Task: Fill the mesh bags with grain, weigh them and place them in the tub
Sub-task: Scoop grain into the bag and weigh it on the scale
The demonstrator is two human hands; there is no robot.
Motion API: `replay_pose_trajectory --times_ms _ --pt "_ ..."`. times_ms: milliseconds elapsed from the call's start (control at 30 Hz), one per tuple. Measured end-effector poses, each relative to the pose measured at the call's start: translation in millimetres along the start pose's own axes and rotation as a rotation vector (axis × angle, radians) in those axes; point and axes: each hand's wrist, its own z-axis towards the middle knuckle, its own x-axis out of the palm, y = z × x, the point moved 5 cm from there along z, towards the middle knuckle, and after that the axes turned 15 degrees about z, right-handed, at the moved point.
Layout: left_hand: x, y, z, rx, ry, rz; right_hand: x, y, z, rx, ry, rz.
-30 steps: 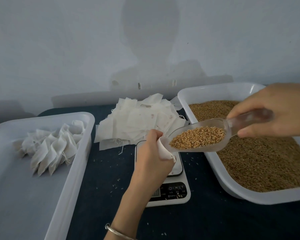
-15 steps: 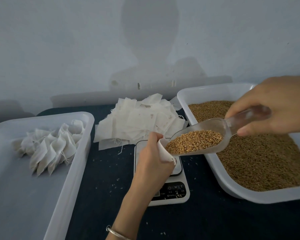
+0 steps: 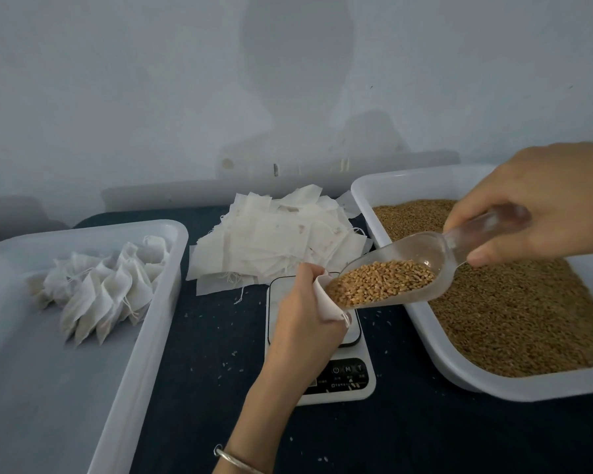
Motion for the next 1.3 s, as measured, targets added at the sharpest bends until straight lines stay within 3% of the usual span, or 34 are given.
replay_pose_trajectory --times_ms 1300 --pt "3.0 -0.9 -1.5 0.011 0.006 -0.141 0.3 -2.8 3.4 -0.050 -0.020 0.057"
